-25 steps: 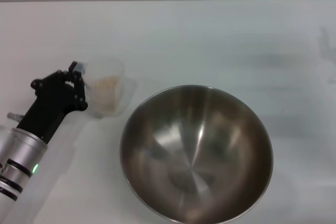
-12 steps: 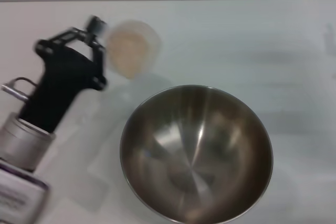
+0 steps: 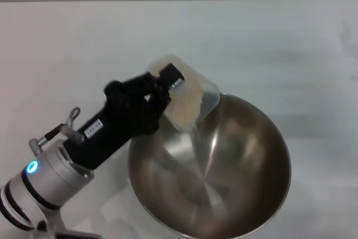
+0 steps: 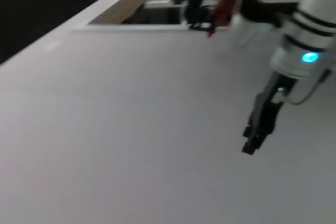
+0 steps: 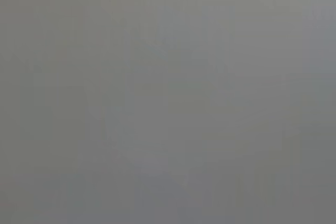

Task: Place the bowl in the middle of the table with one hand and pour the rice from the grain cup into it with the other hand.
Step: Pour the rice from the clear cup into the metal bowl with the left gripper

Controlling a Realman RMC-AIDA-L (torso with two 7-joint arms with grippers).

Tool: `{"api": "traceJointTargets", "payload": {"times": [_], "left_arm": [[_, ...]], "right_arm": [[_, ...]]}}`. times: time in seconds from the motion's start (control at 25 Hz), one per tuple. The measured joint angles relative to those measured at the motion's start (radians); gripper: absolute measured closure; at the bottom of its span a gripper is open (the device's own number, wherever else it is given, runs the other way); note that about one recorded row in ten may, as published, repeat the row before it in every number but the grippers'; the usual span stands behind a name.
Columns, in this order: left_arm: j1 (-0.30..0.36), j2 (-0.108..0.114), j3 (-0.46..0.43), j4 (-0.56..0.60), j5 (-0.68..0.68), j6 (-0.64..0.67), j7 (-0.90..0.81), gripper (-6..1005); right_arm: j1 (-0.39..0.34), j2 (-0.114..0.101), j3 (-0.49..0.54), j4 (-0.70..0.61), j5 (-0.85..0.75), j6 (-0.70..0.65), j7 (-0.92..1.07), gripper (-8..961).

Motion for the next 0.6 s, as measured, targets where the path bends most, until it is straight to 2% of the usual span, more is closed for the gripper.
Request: {"api": "traceJointTargets", "payload": {"times": [0.12,0.16,0.2,0.32,0.6], "left_arm": [[0.003,0.000,0.001,-0.001,0.030,-0.023,0.168,950],[0.003,0.000,0.001,-0.001,0.030,-0.023,0.168,949],[0.005,0.000,0.004,-0.004,0.034,-0.039,0.270,948],[0.008,0.000,0.004,-0.002,0.035,-0.043,0.369,946],[0.016,0.000,0.005,-0.005,0.036,-0.039,0.467,941]], "right_arm": [[0.002,0.001,-0.001,0.004,0.000,0.000,0.000,457],[0.002,0.001,-0.001,0.004,0.000,0.000,0.000,457],[0.002,0.002,-0.001,0.004,0.000,0.000,0.000,457],[0.002,0.003,-0.001,0.008,0.000,0.000,-0.001,457],[0.009,0.001,-0.001,0.025,0.000,0.001,-0.001,457]]}}
